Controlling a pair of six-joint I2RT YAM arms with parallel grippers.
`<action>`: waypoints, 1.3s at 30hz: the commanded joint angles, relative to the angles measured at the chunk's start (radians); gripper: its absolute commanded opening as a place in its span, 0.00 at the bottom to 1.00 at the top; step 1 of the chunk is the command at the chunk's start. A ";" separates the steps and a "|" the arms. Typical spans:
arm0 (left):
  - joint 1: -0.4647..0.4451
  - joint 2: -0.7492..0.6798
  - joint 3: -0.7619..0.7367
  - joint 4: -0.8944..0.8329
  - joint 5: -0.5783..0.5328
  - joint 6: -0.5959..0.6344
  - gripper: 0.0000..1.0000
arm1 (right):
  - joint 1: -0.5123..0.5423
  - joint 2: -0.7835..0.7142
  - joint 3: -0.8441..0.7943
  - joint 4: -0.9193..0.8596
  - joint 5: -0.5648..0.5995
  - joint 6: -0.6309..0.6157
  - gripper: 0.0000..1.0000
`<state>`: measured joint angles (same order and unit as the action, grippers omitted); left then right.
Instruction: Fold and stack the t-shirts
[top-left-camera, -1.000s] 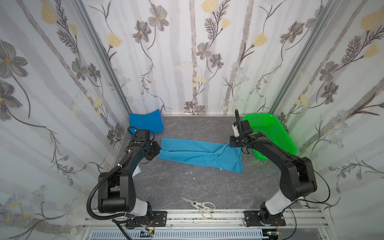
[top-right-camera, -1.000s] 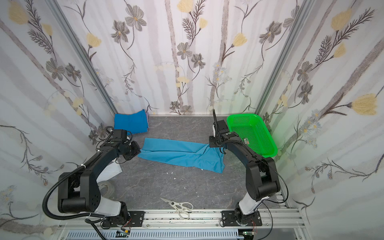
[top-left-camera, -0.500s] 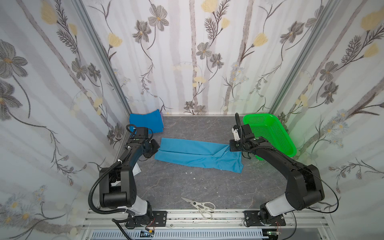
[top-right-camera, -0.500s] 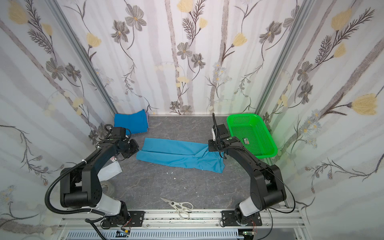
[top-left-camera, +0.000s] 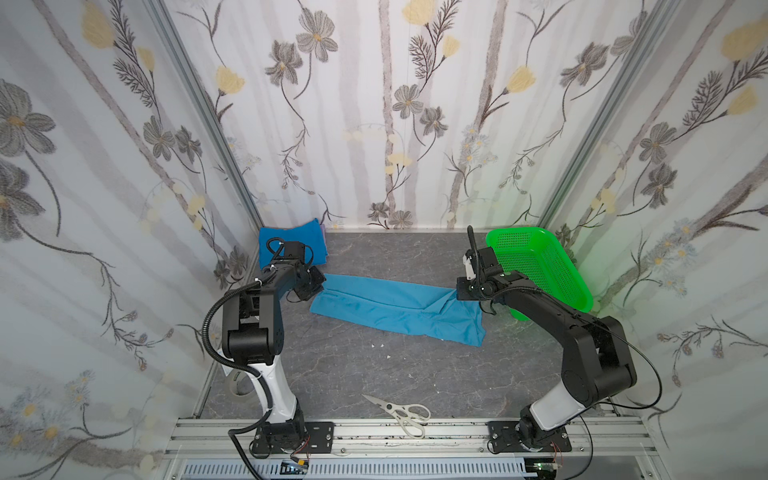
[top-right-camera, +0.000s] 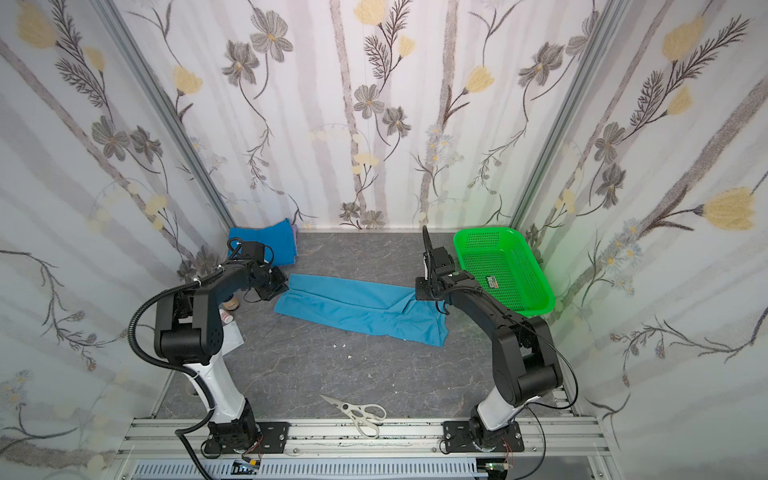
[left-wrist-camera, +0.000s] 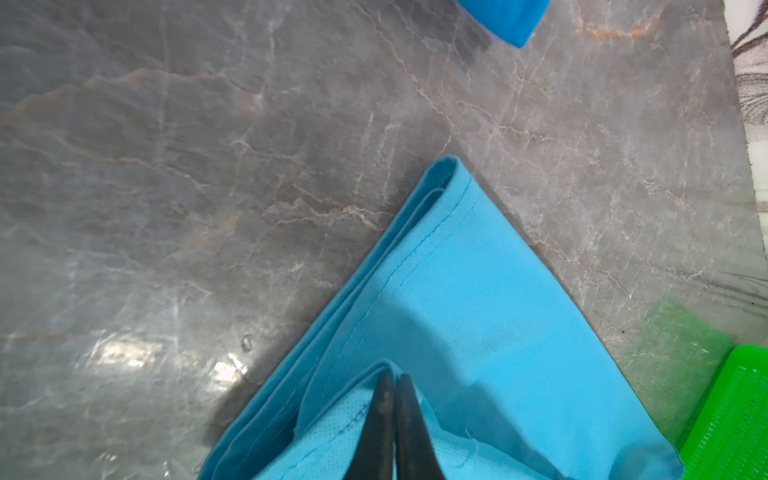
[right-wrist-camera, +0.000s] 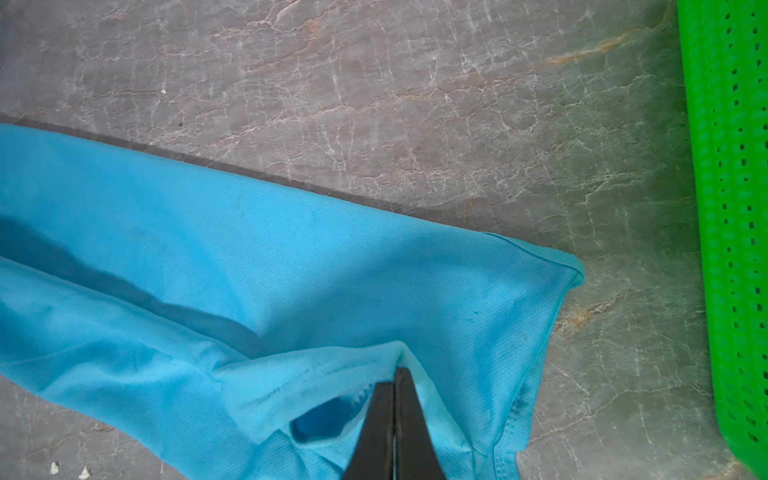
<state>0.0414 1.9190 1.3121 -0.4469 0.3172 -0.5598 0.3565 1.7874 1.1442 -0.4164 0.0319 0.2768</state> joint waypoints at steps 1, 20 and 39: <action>-0.003 0.026 0.030 -0.012 -0.009 0.005 0.00 | -0.005 0.033 0.016 0.053 0.024 0.023 0.00; -0.010 -0.079 0.094 -0.013 0.001 0.031 0.96 | -0.008 -0.180 -0.060 0.078 0.046 0.008 0.92; -0.652 0.070 0.106 0.302 0.291 -0.058 1.00 | -0.012 -0.732 -0.592 0.073 0.090 0.325 1.00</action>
<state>-0.5686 1.9583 1.3865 -0.2687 0.5617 -0.5522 0.3496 1.1366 0.5797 -0.3264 0.0608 0.5255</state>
